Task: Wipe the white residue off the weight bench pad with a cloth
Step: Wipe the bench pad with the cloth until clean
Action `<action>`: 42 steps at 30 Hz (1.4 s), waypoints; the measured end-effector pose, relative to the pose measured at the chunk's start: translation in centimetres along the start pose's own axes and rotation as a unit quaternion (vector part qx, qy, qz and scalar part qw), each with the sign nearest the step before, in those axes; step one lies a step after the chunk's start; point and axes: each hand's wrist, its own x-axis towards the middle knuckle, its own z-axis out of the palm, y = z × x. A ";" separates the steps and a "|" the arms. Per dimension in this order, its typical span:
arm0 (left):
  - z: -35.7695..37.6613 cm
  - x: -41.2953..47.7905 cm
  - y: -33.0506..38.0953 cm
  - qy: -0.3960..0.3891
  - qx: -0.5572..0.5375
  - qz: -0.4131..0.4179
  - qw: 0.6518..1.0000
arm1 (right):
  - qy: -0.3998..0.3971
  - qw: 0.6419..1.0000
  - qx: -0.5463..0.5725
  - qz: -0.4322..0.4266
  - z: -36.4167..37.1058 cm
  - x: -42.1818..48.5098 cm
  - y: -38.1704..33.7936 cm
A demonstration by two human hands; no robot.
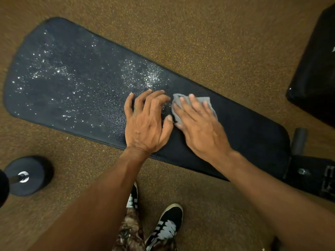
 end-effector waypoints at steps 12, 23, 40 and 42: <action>-0.5 0.3 0.1 0.010 -0.085 -0.009 0.996 | 0.020 0.990 0.141 0.005 0.6 0.5 -2.0; -3.1 1.5 0.9 -0.053 -0.388 -0.082 0.916 | 0.051 0.661 0.683 0.307 -5.7 -1.4 -0.5; -6.8 3.3 0.0 -0.196 -0.571 -0.314 0.733 | 0.076 0.629 0.706 0.315 -6.6 -1.0 -2.8; -7.1 3.6 -0.2 -0.200 -0.578 -0.302 0.731 | 0.075 0.635 0.702 0.313 -6.9 -1.1 -2.6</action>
